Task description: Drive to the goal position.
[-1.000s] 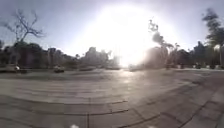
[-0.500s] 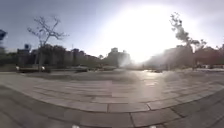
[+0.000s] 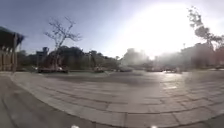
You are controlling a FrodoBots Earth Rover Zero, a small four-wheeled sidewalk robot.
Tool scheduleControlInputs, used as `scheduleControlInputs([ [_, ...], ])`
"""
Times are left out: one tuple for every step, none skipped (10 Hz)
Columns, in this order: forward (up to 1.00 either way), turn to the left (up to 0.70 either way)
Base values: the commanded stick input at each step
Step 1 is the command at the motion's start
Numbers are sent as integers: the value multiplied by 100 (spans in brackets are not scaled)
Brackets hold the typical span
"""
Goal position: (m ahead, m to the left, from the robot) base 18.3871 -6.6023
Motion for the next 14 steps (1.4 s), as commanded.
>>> scheduleControlInputs([
  [70,0],
  [70,0],
  [70,0],
  [70,0],
  [70,-1],
  [70,-2],
  [70,-2],
  [70,-2],
  [70,-2],
  [70,-2],
  [70,-2],
  [70,-2],
  [70,-2],
  [70,-2],
])
